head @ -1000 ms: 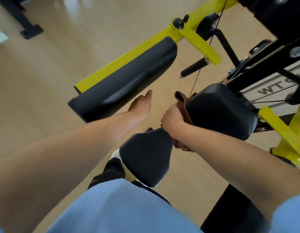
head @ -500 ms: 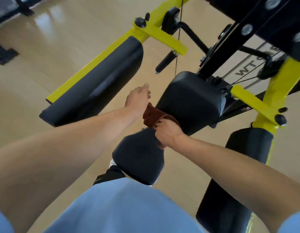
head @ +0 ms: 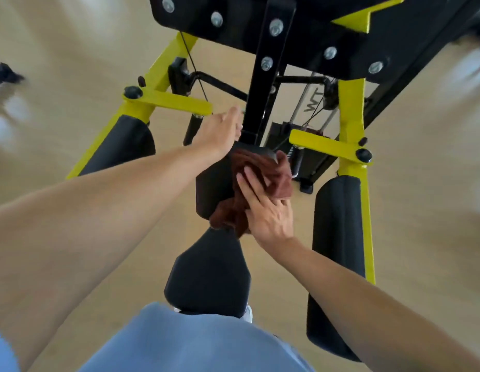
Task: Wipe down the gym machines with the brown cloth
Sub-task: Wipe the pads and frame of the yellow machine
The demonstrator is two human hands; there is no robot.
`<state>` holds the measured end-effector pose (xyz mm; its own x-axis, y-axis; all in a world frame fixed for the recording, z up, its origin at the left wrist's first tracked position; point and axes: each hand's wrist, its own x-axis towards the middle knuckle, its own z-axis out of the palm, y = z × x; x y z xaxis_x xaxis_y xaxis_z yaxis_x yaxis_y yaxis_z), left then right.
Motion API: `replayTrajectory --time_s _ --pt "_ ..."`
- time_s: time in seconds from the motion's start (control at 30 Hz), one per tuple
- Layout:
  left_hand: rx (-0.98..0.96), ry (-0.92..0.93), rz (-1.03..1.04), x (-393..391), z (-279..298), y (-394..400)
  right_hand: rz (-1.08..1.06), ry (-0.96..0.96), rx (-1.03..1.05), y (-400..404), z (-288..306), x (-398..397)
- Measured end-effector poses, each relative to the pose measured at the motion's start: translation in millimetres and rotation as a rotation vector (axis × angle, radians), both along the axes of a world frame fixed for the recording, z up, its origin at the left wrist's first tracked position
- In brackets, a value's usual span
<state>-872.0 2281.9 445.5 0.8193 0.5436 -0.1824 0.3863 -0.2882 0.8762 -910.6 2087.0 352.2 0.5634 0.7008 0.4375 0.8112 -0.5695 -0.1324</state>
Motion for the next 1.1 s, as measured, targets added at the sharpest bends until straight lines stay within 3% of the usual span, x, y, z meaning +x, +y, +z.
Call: replayTrajectory --time_s 0.1,0.17,0.3,0.37,0.53,0.67,0.77,1.1 --pt "-0.198 0.019 0.047 -1 -2 11 -0.280 0.373 0.359 13 21 -3" --pt "-0.185 0.057 -0.037 -5 -1 12 -0.293 0.633 0.510 18 27 -1" --pt "0.252 0.157 -0.235 -18 -6 8 -0.252 0.727 0.610 11 25 2" --pt "0.342 0.139 -0.256 -22 -12 9 -0.319 0.852 0.702 14 15 -3" --pt "0.401 0.026 -0.274 -30 -18 10 -0.627 1.129 1.081 38 -17 -30" --pt "0.313 -0.051 -0.252 -37 -22 11 -0.954 1.482 1.425 48 -23 -26" --pt "0.244 -0.091 -0.214 -43 -25 12 -0.962 1.749 1.489 43 -31 -31" --pt "0.023 -0.108 -0.271 -59 -35 22 -0.892 1.882 1.914 78 -59 -55"
